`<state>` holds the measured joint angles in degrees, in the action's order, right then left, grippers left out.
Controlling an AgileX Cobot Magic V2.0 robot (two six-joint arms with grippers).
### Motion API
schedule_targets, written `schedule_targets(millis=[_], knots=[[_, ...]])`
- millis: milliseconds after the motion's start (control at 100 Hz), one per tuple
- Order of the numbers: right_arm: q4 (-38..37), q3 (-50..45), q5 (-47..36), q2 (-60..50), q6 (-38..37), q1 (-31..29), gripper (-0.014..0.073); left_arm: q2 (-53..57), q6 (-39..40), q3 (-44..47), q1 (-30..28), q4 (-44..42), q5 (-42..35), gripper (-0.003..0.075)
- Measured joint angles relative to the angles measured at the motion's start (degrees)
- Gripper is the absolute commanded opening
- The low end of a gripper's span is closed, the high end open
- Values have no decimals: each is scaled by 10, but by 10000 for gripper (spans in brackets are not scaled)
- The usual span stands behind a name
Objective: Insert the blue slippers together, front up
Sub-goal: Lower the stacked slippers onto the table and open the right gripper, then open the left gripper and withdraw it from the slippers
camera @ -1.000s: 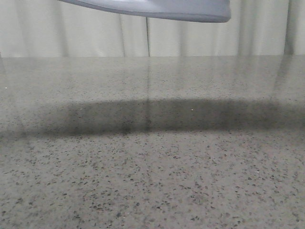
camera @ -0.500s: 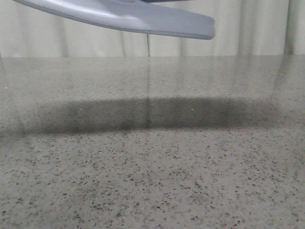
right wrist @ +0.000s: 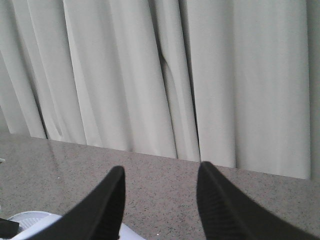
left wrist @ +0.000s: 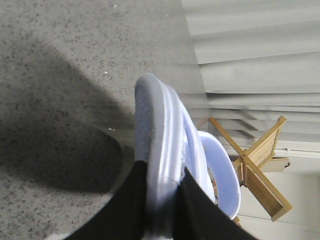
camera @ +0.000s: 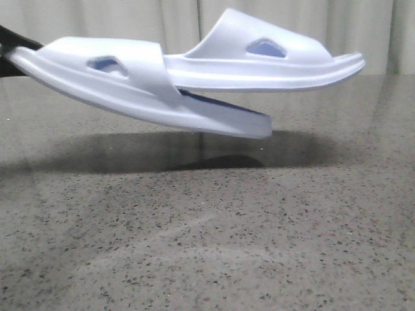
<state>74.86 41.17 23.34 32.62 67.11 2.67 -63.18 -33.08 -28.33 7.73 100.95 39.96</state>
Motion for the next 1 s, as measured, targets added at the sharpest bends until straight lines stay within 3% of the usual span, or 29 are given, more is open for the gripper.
schedule_targets(millis=[380,840,1000], knots=[[-1,0,1,0,0,0,281,-92,-28,-1,0,9,11,27],[-1,0,3,0,0,0,281,-111,-59,-2,0,11,25,29],[-1,0,7,0,0,0,281,-111,-73,-2,0,11,25,87]])
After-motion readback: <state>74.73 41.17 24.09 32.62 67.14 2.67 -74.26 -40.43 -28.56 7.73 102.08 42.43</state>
